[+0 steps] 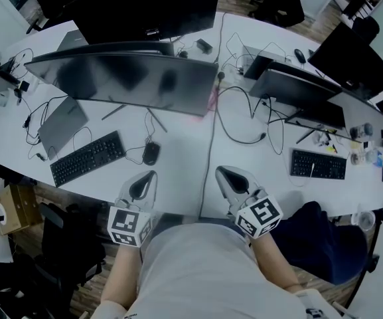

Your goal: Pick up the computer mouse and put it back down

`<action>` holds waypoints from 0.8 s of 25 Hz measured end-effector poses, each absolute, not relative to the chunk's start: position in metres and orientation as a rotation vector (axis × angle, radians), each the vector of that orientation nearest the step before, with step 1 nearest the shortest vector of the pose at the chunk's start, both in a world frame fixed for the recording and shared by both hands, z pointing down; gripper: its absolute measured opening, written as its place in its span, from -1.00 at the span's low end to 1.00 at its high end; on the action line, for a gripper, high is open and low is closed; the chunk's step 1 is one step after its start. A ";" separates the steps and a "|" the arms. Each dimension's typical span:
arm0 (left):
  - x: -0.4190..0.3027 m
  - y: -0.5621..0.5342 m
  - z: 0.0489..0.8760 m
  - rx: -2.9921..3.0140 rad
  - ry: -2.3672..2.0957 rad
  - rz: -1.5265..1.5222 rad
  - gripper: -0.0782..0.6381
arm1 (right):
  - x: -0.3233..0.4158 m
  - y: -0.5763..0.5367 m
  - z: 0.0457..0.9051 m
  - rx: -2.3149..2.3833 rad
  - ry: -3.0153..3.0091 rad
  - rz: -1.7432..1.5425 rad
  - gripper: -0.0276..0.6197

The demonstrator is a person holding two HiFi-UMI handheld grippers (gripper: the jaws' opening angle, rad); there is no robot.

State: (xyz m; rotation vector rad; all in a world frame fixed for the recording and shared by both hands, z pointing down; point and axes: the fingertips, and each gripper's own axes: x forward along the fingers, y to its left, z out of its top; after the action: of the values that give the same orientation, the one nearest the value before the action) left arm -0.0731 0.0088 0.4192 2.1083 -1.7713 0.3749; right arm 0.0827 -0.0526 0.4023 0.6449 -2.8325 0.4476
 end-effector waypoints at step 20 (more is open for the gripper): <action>-0.075 0.011 0.430 2.115 -1.731 0.406 -0.76 | 0.089 -0.044 0.403 0.684 -2.802 0.431 -0.90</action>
State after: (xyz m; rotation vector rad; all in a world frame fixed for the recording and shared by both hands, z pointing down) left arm -0.0749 0.0111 0.4301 2.1151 -1.7314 0.4063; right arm 0.0889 -0.0440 0.4028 0.6843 -2.8018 0.4310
